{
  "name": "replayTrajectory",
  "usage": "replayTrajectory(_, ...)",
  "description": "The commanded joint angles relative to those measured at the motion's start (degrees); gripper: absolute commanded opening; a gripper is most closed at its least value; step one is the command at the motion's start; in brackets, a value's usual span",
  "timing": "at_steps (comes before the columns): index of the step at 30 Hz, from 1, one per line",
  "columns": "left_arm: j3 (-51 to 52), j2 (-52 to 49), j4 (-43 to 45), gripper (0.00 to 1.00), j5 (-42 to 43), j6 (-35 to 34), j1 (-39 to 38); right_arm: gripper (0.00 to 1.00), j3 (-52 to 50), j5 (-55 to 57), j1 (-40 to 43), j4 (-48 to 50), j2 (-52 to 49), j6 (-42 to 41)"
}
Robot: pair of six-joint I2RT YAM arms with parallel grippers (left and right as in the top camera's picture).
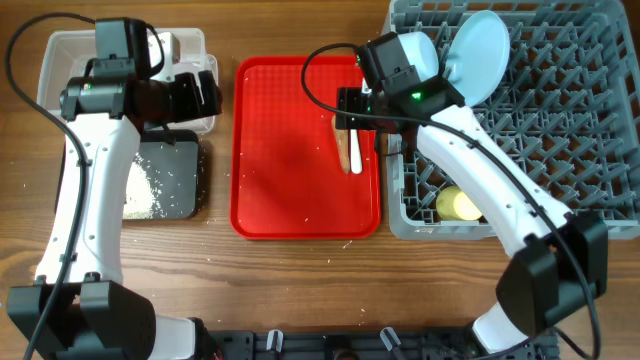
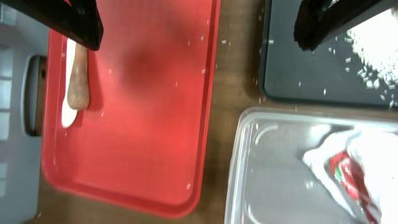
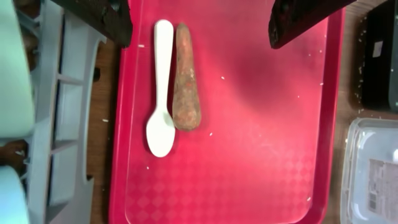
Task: Sort waste into correct bins and load items into the dishwasher rack
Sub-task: 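Lift the white plate and stand it upright in the rack, then grasp the brown carrot piece with the left gripper and carry it left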
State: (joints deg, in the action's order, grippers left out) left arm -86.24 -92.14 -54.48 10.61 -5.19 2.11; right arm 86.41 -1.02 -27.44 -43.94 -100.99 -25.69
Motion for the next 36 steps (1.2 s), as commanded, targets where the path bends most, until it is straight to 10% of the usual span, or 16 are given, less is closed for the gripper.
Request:
replayTrajectory(1, -0.68, 0.35, -0.39, 1.00, 8.02, 0.24, 0.24, 0.75, 0.26, 4.48, 1.84, -0.87, 10.10, 0.20)
replayTrajectory(11, 0.15, -12.35, 17.79, 1.00, 8.37, -5.73, -23.12, 0.86, 0.26, 9.99, 21.42, -7.04, 26.23, 0.11)
replayTrajectory(25, 0.13, -30.10, 23.10, 0.88, -11.76, -13.33, -34.77, 0.90, 0.26, 10.05, 22.64, -11.26, 25.44, 0.11)
replayTrajectory(36, 0.15, -31.08, 23.52, 0.48, -14.23, -13.31, -34.84, 0.90, 0.26, 11.56, 22.64, -12.76, 25.44, 0.22)
